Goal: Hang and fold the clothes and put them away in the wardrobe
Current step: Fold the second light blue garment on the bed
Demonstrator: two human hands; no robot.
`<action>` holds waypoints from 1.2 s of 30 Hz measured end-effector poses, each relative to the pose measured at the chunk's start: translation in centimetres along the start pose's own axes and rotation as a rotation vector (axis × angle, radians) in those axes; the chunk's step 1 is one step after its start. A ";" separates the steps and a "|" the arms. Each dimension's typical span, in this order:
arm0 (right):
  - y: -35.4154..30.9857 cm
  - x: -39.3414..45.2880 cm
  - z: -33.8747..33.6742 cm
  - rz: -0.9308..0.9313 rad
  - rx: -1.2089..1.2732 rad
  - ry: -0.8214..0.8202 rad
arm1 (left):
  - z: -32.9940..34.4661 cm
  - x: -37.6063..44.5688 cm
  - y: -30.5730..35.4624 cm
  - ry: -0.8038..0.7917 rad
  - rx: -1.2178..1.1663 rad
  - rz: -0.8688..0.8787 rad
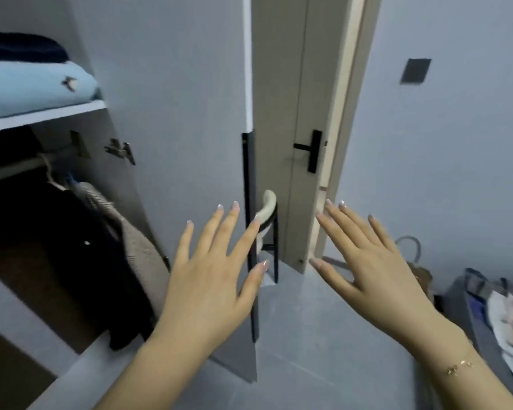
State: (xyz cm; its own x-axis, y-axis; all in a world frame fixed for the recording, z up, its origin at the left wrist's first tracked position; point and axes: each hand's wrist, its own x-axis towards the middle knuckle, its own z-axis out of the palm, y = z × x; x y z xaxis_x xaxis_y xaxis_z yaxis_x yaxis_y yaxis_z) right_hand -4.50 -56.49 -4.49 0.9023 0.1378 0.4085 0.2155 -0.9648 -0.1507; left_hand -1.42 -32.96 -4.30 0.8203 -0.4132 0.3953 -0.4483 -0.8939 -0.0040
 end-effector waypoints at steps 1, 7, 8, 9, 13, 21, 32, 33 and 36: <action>2.1 -2.1 -0.4 0.054 0.001 0.002 | 0.9 0.5 2.4 -0.017 -0.042 0.034; 15.6 -16.0 -3.8 0.406 -0.024 -0.030 | 6.8 3.6 20.4 -0.158 -0.237 0.262; 17.7 -18.6 -4.4 0.467 -0.032 -0.034 | 7.7 3.9 23.7 -0.184 -0.264 0.310; 19.7 -21.3 -5.0 0.527 -0.039 -0.037 | 8.6 4.1 27.0 -0.207 -0.288 0.358; 26.6 -30.9 -6.8 0.742 -0.070 -0.046 | 12.0 4.7 38.9 -0.276 -0.382 0.509; 35.2 -42.8 -8.1 1.038 -0.069 -0.037 | 17.7 5.4 54.7 -0.460 -0.485 0.733; 52.8 -42.9 -2.4 1.327 -0.058 0.011 | 32.6 18.8 73.4 -0.620 -0.540 1.009; 55.3 -42.4 -1.5 1.359 -0.058 0.020 | 34.9 20.7 75.5 -0.645 -0.552 1.031; 63.0 -40.8 1.5 1.483 -0.040 0.055 | 41.9 26.2 82.0 -0.740 -0.550 1.105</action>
State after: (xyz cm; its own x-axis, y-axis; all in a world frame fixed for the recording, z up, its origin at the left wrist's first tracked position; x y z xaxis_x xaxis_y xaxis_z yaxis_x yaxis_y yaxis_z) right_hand -27.13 -122.55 -32.01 0.2695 -0.9612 -0.0592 -0.8774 -0.2197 -0.4265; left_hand -1.81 -124.41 -32.79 -0.1154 -0.9840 -0.1358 -0.9025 0.0468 0.4281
